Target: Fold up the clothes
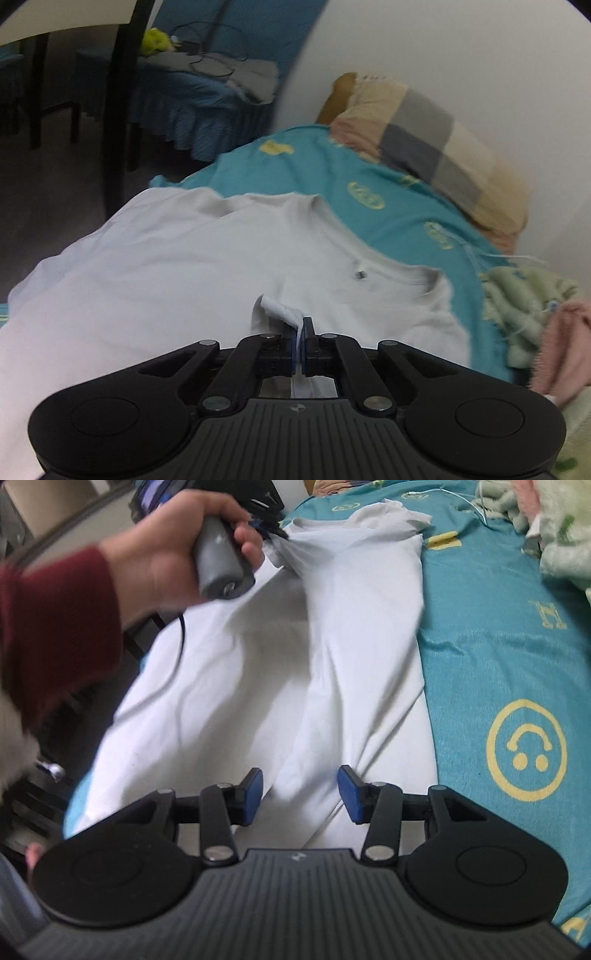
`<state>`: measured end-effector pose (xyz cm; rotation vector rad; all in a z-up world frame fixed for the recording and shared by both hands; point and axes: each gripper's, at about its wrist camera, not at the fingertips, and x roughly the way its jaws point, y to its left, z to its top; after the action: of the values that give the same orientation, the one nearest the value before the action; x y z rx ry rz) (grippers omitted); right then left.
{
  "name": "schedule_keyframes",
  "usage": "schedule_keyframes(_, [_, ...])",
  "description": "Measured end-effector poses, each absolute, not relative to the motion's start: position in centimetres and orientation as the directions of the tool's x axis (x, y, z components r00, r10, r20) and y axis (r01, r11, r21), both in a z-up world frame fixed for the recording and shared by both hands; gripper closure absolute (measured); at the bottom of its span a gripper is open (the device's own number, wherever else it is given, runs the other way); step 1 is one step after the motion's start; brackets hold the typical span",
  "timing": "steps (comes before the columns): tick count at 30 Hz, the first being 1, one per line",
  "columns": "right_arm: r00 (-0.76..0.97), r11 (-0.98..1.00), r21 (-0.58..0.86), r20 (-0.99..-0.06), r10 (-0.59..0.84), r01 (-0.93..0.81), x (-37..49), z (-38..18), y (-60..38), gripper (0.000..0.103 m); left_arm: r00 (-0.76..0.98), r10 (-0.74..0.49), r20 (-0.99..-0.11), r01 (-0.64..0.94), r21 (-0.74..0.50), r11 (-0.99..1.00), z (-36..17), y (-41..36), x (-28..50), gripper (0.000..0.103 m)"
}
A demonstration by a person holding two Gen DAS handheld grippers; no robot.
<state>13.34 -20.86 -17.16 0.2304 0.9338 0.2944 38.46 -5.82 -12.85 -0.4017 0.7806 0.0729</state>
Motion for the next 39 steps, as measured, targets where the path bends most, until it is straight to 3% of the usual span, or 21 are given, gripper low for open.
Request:
schedule_keyframes(3, [0.565,0.95,0.249,-0.763,0.313,-0.191,13.1,-17.2,-19.9,0.055,0.682,-0.075,-0.727,-0.187,-0.273,0.943,-15.4,-5.5,38.7,0.099])
schedule_keyframes(6, [0.568,0.947,0.257,-0.758,0.322,-0.194,13.2,-17.2,-20.1,0.055,0.709,-0.091,-0.699,-0.138,-0.264,0.955,-15.8,-5.4,38.0,0.096])
schedule_keyframes(10, [0.573,0.937,0.299,-0.742,0.349,-0.183,13.6,-17.0,-20.9,0.053,0.701,-0.147,-0.698,-0.083,-0.285,0.955,-14.5,-4.6,36.0,0.062])
schedule_keyframes(16, [0.636,0.873,0.48,-0.647,0.42,-0.087,13.4,-15.7,-24.1,0.053,0.628,-0.271,-0.73,0.026,-0.328,0.944,-11.7,-2.5,26.6,0.054])
schedule_keyframes(24, [0.705,0.883,0.469,-0.635,0.317,0.024,12.0,-14.2,-26.5,0.053,0.404,-0.434,-0.806,0.142,-0.413,0.899,-11.6,-2.6,11.0,0.052])
schedule_keyframes(32, [0.708,0.899,0.427,-0.663,0.242,0.093,10.7,-13.8,-27.6,0.053,0.304,-0.429,-0.851,0.266,-0.356,0.896,-13.6,-4.8,4.7,0.047])
schedule_keyframes(34, [0.699,0.906,0.412,-0.676,0.235,0.094,10.6,-13.9,-27.3,0.053,0.305,-0.424,-0.853,0.282,-0.344,0.895,-14.0,-4.8,4.4,0.049])
schedule_keyframes(36, [0.691,0.914,0.396,-0.686,0.228,0.091,10.4,-14.0,-27.0,0.053,0.301,-0.439,-0.846,0.284,-0.36,0.889,-13.9,-4.6,4.5,0.065])
schedule_keyframes(37, [0.687,0.917,0.388,-0.69,0.226,0.089,10.3,-14.0,-26.9,0.053,0.291,-0.454,-0.842,0.281,-0.378,0.882,-13.8,-4.3,4.6,0.085])
schedule_keyframes(38, [0.684,0.921,0.381,-0.695,0.223,0.086,10.3,-14.1,-26.7,0.053,0.278,-0.477,-0.834,0.269,-0.41,0.872,-13.6,-3.9,4.8,0.094])
schedule_keyframes(39, [0.68,0.924,0.373,-0.699,0.221,0.084,10.2,-14.1,-26.5,0.053,0.273,-0.5,-0.822,0.254,-0.44,0.862,-13.2,-3.5,5.0,0.094])
